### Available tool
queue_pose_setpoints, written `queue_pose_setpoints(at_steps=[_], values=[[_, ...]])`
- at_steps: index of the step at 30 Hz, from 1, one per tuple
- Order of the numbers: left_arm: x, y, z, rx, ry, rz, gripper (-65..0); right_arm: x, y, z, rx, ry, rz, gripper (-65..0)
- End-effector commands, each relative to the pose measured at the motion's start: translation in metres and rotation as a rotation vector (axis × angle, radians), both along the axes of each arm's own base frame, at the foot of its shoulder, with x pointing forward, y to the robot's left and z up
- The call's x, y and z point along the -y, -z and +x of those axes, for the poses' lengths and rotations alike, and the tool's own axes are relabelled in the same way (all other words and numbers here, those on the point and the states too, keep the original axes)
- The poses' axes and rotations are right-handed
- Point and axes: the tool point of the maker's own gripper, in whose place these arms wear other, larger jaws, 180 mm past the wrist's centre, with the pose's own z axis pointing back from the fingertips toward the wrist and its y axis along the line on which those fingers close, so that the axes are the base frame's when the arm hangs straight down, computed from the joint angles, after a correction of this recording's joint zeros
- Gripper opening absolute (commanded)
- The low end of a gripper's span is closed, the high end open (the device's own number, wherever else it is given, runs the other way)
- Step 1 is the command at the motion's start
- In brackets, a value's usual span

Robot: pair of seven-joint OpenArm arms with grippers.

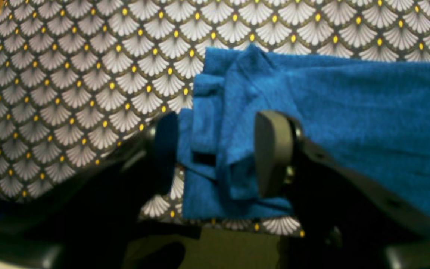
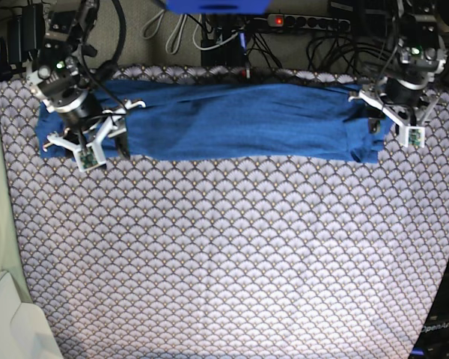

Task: Fold the T-shirt properly
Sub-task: 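Move the left gripper to the strip's end and grasp it, then hold both ends of the strip with both grippers and straighten it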

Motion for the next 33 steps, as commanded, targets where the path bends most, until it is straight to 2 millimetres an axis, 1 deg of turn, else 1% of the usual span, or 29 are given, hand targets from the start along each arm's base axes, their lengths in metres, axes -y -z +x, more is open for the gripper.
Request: queue_pose_setpoints(at_steps=[1, 4, 6, 8, 11, 13, 16, 19, 23, 28, 31, 33], values=[[-0.003, -0.009, 0.004, 0.035, 0.000, 0.016, -33.6, 0.000, -0.011, 0.005, 0.045, -0.005, 0.004, -36.6], [-0.002, -0.011, 0.006, 0.042, 0.003, 0.014, -33.5, 0.000, -0.011, 0.005, 0.045, -0.005, 0.004, -36.6], [0.001, -0.015, 0.015, 0.061, 0.008, 0.006, -33.5, 0.000, -0.011, 0.005, 0.045, -0.005, 0.004, -36.6], [0.012, -0.016, 0.026, 0.082, 0.016, -0.020, -33.5, 0.000, -0.011, 0.005, 0.045, -0.005, 0.004, -36.6], [0.023, -0.006, 0.036, 0.074, 0.026, -0.050, -33.6, 0.000, -0.011, 0.005, 0.043, -0.005, 0.004, -36.6], [0.034, 0.004, 0.041, 0.057, 0.043, -0.074, -33.7, 0.000, -0.011, 0.005, 0.043, -0.005, 0.004, -36.6], [0.042, 0.016, 0.042, 0.027, 0.056, -0.088, -33.7, 0.000, -0.011, 0.005, 0.043, -0.005, 0.004, -36.6], [0.038, 0.029, 0.037, -0.008, 0.045, -0.092, -33.8, 0.002, -0.010, 0.004, 0.040, -0.001, 0.001, -36.6], [0.032, 0.035, 0.033, -0.029, 0.038, -0.081, -33.8, 0.002, -0.010, 0.004, 0.042, -0.001, 0.001, -36.6], [-0.002, 0.025, 0.032, -0.004, -0.044, -0.049, -33.8, 0.003, -0.011, 0.005, 0.043, -0.009, -0.007, -36.6], [-0.014, 0.021, 0.031, 0.008, -0.075, -0.037, -33.8, 0.003, -0.011, 0.005, 0.043, -0.009, -0.007, -36.6], [-0.018, 0.019, 0.031, 0.012, -0.084, -0.034, -33.8, 0.003, -0.011, 0.005, 0.043, -0.009, -0.007, -36.6]])
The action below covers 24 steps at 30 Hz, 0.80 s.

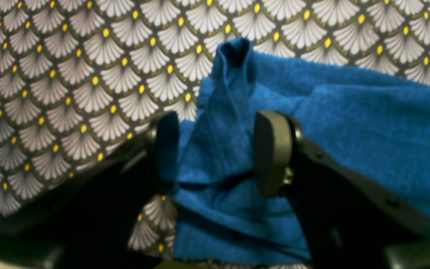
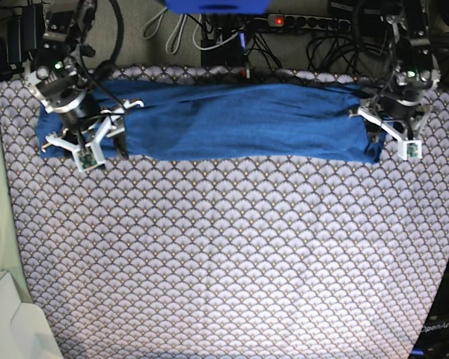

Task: Fold the T-shirt properly
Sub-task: 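Hold both ends of the strip with both grippers and straighten it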

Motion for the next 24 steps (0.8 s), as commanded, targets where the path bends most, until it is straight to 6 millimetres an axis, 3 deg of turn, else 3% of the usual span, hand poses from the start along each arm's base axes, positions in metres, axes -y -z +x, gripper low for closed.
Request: queue_pose_setpoints(at_steps=[1, 11, 18, 24], values=[[-0.004, -0.012, 0.007, 0.043, 0.002, 0.015, -33.8, 0.000, -0.011, 0.005, 0.044, -0.005, 0.006, -36.6], [-0.001, -0.008, 0.007, 0.035, 0.007, 0.008, -33.8, 0.000, -0.011, 0.005, 0.045, -0.005, 0.006, -36.6], [-0.007, 0.017, -0.004, -0.037, -0.016, -0.009, -33.4, 0.000, -0.011, 0.005, 0.045, -0.005, 0.006, -36.6], [-0.007, 0.020, -0.005, -0.043, -0.017, -0.010, -33.3, 0.000, -0.011, 0.005, 0.045, -0.005, 0.006, -36.6]])
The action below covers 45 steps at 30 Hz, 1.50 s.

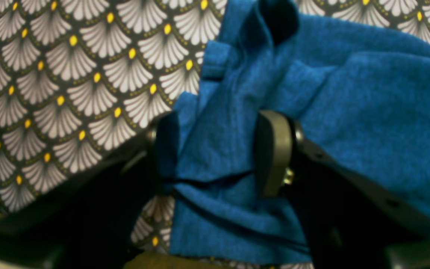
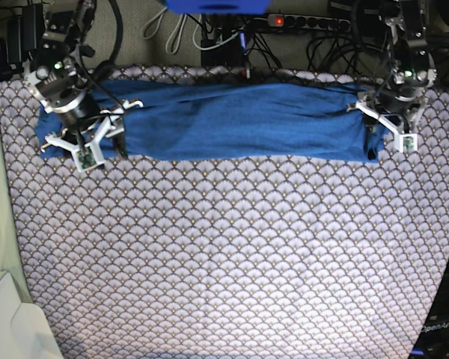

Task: Fold the T-shirt properly
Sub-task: 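Hold both ends of the strip with both grippers and straighten it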

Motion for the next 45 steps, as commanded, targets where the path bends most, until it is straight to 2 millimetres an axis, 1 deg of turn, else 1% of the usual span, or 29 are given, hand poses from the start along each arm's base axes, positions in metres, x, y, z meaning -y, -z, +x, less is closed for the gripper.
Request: queue_pose_setpoints(at_steps=[1, 7, 13, 17, 18, 24, 25, 26, 34, 38, 40, 43, 45], values=[[-0.003, -0.009, 0.007, 0.033, 0.006, 0.013, -33.3, -0.001, -0.011, 0.005, 0.045, -0.005, 0.008, -36.6], [-0.009, -0.011, 0.006, 0.032, 0.015, 0.029, -33.2, 0.000, -0.011, 0.005, 0.045, -0.005, 0.006, -36.6], [0.001, -0.013, 0.008, 0.034, 0.100, 0.021, -33.2, 0.000, -0.011, 0.005, 0.044, -0.005, 0.006, -36.6], [0.002, -0.011, 0.008, 0.032, 0.106, 0.016, -33.0, 0.000, -0.011, 0.005, 0.044, -0.005, 0.006, -36.6], [0.003, -0.012, 0.008, 0.033, 0.105, 0.013, -31.8, 0.000, -0.011, 0.005, 0.044, -0.005, 0.006, -36.6], [0.003, -0.013, 0.009, 0.036, 0.110, 0.013, -13.5, 0.000, -0.011, 0.005, 0.045, -0.005, 0.006, -36.6], [0.003, -0.013, 0.009, 0.035, 0.109, 0.012, -11.5, 0.000, -0.011, 0.005, 0.045, -0.005, 0.006, -36.6], [0.003, -0.012, 0.009, 0.035, 0.108, 0.010, -10.9, 0.000, -0.011, 0.005, 0.045, -0.005, 0.006, -36.6], [0.006, -0.011, 0.012, 0.040, 0.109, 0.000, -11.0, 0.001, -0.012, 0.006, 0.047, -0.002, 0.005, -36.6], [0.003, 0.006, 0.005, -0.003, 0.089, -0.018, -11.0, 0.000, -0.012, 0.006, 0.047, -0.004, 0.006, -36.6], [0.005, 0.011, 0.005, -0.010, 0.075, -0.037, -11.0, 0.000, -0.012, 0.006, 0.047, -0.004, 0.006, -36.6], [0.014, 0.019, 0.001, -0.029, 0.111, -0.062, -11.3, 0.001, -0.015, 0.009, 0.057, -0.001, 0.005, -36.6], [0.022, 0.024, -0.002, -0.042, 0.151, -0.079, -14.7, 0.002, -0.015, 0.010, 0.060, 0.001, 0.004, -36.6]])
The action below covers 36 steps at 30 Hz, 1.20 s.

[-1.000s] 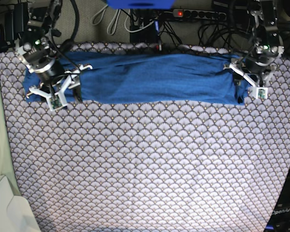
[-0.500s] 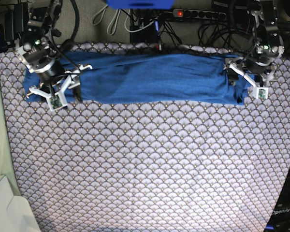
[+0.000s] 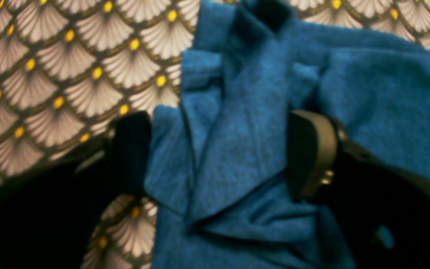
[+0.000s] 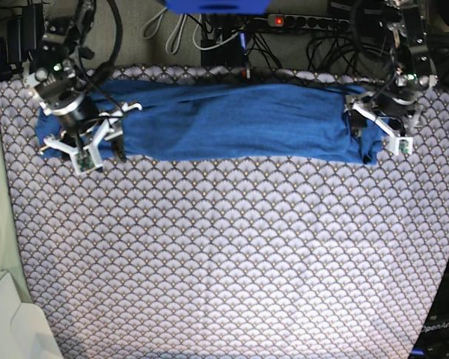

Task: Fold the T-shirt properly
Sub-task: 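Hold both ends of the strip with both grippers and straighten it, then carry the left gripper's strip end toward the right gripper, folding it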

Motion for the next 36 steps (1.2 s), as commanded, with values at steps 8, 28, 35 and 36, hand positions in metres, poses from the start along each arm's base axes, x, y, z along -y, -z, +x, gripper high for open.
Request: queue_pose_setpoints(at_steps=[8, 28, 35, 36], values=[[0.015, 0.014, -0.013, -0.066, 0.046, -0.025, -63.6, 0.002, -0.012, 0.006, 0.048, -0.013, -0.007, -36.6], [0.084, -0.087, 0.036, 0.222, 0.083, 0.146, -64.4, 0.006, -0.013, 0.006, 0.047, -0.009, -0.017, -36.6], [0.169, -0.081, 0.032, 0.203, 0.239, 0.131, -64.5, 0.010, -0.013, 0.006, 0.047, -0.015, -0.034, -36.6], [0.177, -0.080, 0.031, 0.201, 0.263, 0.137, -64.5, 0.010, -0.013, 0.006, 0.047, -0.016, -0.037, -36.6]])
